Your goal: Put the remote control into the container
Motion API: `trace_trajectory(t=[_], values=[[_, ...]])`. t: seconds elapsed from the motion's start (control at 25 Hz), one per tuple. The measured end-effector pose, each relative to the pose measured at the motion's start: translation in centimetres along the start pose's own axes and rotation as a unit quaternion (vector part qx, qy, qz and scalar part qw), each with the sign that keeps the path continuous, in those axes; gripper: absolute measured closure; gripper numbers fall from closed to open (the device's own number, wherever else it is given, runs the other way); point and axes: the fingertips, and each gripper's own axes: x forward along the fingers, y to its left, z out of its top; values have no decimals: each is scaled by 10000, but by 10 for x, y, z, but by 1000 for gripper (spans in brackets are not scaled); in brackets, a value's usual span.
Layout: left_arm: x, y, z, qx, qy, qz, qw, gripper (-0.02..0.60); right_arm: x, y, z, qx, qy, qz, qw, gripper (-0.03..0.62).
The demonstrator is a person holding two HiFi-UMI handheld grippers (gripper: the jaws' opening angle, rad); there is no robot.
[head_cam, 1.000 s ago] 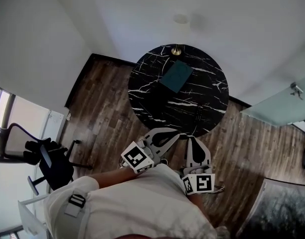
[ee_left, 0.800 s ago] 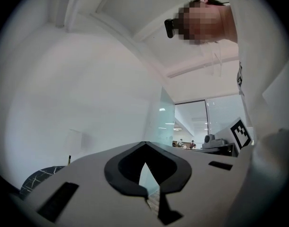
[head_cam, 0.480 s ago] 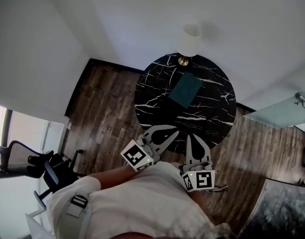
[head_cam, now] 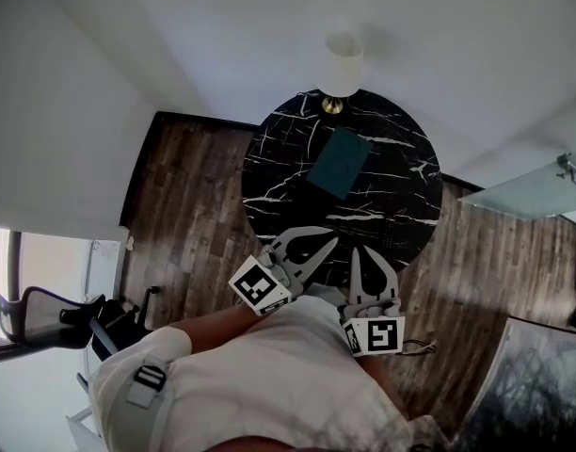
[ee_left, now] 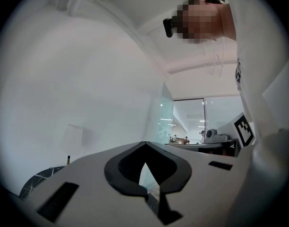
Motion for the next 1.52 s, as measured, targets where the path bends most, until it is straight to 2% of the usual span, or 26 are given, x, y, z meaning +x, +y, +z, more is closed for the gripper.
trace_trajectory(t=[0.24,0.4,0.52,0.68,0.8,0.92,1.24,1.52], values=[[43,-7,0,26,-43,6,10000,575,-4,-45,13,-121,-137,-68,9998,585],[65,-4,-8,60,62,-4,10000,575,3,-78,7,-94,-59,-308,9995,585],[79,-2,-32,112,347,-158,9992,575,10,-108,-16,-161,298,-469,9983,583],[92,13,-72,-25,765,-163,9969,575,27,-158,-78,-51,1243,-506,9909,582],[101,19,-112,-183,1153,-198,9930,575,33,-190,-138,234,1990,-525,9783,564],[109,25,-147,-408,1467,-224,9881,575,30,-207,-191,386,2567,-596,9639,514],[121,42,-216,-758,2167,-116,9732,575,24,-217,-300,883,3660,-544,9248,398],[127,45,-272,-769,2740,-121,9586,575,20,-247,-383,1185,4475,-862,8822,332]])
